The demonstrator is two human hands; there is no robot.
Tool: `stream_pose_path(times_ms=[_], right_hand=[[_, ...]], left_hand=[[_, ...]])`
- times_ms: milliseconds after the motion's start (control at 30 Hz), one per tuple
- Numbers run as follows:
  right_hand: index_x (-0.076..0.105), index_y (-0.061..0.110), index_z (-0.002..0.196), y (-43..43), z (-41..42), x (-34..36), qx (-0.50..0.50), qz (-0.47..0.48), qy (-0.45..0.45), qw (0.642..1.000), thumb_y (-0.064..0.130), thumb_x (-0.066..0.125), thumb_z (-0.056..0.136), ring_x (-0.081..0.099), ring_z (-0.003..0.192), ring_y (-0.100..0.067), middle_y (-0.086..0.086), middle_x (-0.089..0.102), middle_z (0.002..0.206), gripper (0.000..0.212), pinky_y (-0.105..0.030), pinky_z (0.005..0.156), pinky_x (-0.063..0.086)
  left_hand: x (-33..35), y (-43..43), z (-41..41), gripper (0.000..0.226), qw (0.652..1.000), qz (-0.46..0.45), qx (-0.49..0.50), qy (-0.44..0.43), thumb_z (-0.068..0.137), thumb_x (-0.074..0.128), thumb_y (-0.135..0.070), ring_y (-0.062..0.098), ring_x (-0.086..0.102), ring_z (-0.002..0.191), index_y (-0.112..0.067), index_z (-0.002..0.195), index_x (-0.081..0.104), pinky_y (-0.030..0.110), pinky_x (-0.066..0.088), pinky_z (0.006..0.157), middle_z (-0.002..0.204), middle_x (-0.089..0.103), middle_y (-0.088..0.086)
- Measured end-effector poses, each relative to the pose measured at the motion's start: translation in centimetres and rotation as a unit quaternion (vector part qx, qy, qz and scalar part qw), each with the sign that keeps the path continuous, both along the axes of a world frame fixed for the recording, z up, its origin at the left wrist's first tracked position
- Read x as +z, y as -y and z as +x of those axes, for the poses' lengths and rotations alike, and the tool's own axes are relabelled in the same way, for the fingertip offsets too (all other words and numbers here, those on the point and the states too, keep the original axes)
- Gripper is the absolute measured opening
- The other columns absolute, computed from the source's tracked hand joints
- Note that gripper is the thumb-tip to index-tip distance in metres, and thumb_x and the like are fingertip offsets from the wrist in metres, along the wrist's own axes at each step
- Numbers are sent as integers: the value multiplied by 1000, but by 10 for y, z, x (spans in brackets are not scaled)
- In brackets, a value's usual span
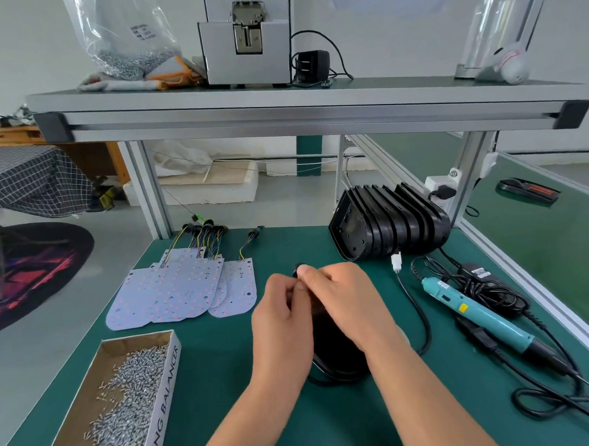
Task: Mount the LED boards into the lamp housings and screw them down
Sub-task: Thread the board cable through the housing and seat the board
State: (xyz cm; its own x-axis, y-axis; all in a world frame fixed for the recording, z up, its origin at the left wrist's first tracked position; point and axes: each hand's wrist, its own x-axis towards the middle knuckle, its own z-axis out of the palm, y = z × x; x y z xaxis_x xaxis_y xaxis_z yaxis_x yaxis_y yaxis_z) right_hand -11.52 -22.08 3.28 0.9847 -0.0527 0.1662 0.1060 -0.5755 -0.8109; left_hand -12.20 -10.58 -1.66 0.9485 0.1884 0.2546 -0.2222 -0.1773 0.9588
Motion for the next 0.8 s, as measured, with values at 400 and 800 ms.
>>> stream_pose_path(times_ms=[400, 800], right_hand=[[57, 7, 64, 13, 1, 10, 59, 56, -16, 997, 50, 70, 94, 41, 49, -10, 7, 44, 51, 53, -26, 49, 35], [76, 6, 86, 23, 14, 3, 22, 129, -89, 987, 29, 63, 107, 77, 85, -42, -18, 78, 82, 33, -58, 81, 61]], left_hand=[[6, 13, -18, 20, 998, 44, -41, 25, 105, 50, -26, 12, 66, 72, -38, 91, 56, 23, 49, 60, 82, 70, -16], [3, 26, -28, 20, 985, 75, -151, -31, 105, 50, -20, 15, 62, 59, -28, 89, 58, 23, 43, 51, 74, 70, -4]])
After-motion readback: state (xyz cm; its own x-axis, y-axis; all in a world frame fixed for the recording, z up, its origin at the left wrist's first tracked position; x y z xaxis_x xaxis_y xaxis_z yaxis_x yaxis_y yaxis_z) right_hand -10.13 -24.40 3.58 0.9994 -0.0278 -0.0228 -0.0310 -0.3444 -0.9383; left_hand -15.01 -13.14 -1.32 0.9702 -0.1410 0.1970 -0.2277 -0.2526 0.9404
